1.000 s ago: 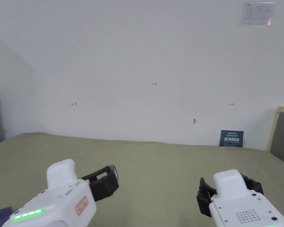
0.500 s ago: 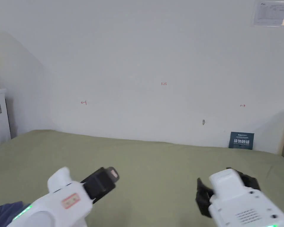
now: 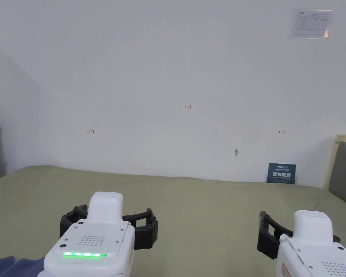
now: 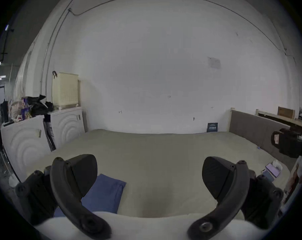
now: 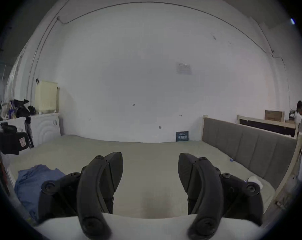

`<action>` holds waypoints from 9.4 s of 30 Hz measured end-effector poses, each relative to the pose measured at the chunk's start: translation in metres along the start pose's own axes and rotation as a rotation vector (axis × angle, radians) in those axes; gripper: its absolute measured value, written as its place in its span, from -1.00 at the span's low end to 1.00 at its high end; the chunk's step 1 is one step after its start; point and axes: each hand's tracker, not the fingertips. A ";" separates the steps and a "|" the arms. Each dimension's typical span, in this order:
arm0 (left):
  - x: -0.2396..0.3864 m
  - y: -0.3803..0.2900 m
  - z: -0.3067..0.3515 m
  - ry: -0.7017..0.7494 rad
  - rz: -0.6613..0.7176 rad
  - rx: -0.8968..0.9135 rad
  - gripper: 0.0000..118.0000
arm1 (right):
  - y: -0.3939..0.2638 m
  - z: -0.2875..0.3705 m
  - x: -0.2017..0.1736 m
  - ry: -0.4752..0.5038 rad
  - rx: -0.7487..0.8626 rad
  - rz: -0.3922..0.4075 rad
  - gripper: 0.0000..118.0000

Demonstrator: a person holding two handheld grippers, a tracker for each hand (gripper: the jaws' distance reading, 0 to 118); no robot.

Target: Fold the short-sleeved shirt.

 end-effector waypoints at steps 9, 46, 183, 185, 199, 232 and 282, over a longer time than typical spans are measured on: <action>0.003 0.004 0.002 0.000 -0.018 0.006 1.00 | 0.000 -0.001 -0.003 -0.003 -0.019 0.029 0.19; -0.127 -0.009 0.046 0.268 0.075 -0.088 -0.97 | -0.010 -0.027 -0.123 0.316 -0.029 0.033 -0.98; -0.161 -0.192 -0.092 -0.067 0.051 -0.999 -0.24 | -0.112 0.025 -0.034 0.174 -0.399 0.020 -0.92; -0.161 -0.212 -0.104 -0.024 -0.006 -1.035 0.87 | -0.116 0.021 -0.038 0.180 -0.419 0.018 -0.92; -0.141 -0.223 -0.095 -0.103 -0.012 -0.958 -1.00 | -0.124 -0.093 0.033 0.082 -0.647 0.012 -0.92; -0.166 -0.088 -0.098 -0.039 0.068 -0.726 -1.00 | -0.042 -0.230 0.108 0.226 -0.750 0.002 -0.86; -0.078 0.134 -0.348 0.198 0.041 -0.312 -1.00 | 0.121 -0.362 0.142 -0.101 -0.356 -0.037 -0.86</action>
